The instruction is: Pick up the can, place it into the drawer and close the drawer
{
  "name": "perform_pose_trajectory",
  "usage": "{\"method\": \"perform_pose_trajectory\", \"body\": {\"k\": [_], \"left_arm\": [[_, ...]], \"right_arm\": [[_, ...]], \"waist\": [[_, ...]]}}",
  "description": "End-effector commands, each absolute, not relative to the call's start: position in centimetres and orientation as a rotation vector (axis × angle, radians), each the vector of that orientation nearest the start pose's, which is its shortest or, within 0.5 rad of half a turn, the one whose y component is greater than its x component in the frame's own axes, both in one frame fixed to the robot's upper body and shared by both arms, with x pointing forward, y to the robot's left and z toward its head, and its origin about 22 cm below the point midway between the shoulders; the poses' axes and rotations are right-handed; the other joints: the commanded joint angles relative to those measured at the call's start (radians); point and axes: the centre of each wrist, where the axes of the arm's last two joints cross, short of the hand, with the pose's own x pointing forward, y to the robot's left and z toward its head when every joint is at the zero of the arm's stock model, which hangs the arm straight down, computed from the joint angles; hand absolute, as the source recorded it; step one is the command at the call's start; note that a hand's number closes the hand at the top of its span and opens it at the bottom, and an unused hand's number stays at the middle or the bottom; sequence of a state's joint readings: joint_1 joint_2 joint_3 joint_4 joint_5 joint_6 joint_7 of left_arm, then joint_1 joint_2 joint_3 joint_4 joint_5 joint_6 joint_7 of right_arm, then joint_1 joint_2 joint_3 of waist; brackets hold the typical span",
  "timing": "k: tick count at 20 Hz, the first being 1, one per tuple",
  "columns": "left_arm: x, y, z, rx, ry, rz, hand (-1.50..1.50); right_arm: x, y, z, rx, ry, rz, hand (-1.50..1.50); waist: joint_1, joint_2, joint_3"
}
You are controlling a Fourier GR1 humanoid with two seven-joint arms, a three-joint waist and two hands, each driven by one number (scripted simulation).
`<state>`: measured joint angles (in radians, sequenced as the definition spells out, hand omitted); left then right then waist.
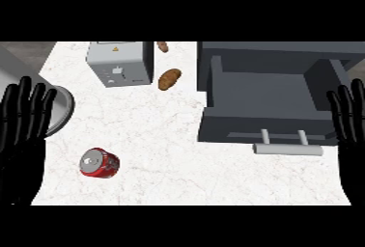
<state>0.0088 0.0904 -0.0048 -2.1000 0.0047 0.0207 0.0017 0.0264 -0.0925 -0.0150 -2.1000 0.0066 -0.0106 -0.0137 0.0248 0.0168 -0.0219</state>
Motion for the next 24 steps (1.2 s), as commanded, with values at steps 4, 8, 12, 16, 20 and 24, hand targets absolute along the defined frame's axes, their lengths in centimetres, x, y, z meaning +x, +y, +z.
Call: {"method": "perform_pose_trajectory", "body": {"k": [4,8,12,16,20,24], "left_arm": [[18.3,23.5,13.0,-0.402,-2.106,-0.315,-1.5],[16.9,25.5,10.1,-0.363,-1.733,-0.512,-1.5],[15.4,27.0,11.8,-0.367,-1.71,-0.509,-1.5],[13.4,29.7,11.7,-0.373,-1.691,-0.515,-1.5],[13.6,29.4,13.8,-0.396,-1.68,-0.482,-1.5],[16.1,30.7,12.3,-0.345,-1.676,-0.422,-1.5]], "right_arm": [[20.6,-24.0,12.6,-0.119,-2.109,0.11,-1.5],[20.8,-24.6,10.5,-0.171,-1.831,-0.006,-1.5],[19.8,-25.9,11.3,-0.161,-1.793,0.003,-1.5],[18.6,-28.2,11.3,-0.192,-1.812,0.005,-1.5],[18.1,-27.9,8.9,-0.156,-1.771,0.021,-1.5],[18.4,-26.3,9.6,-0.156,-1.798,0.001,-1.5]], "waist": [[-0.014,-0.022,0.02],[-0.003,-0.017,0.02],[-0.017,-0.019,0.022],[-0.019,-0.019,0.022],[-0.021,-0.018,0.022],[-0.026,-0.017,0.022]]}}
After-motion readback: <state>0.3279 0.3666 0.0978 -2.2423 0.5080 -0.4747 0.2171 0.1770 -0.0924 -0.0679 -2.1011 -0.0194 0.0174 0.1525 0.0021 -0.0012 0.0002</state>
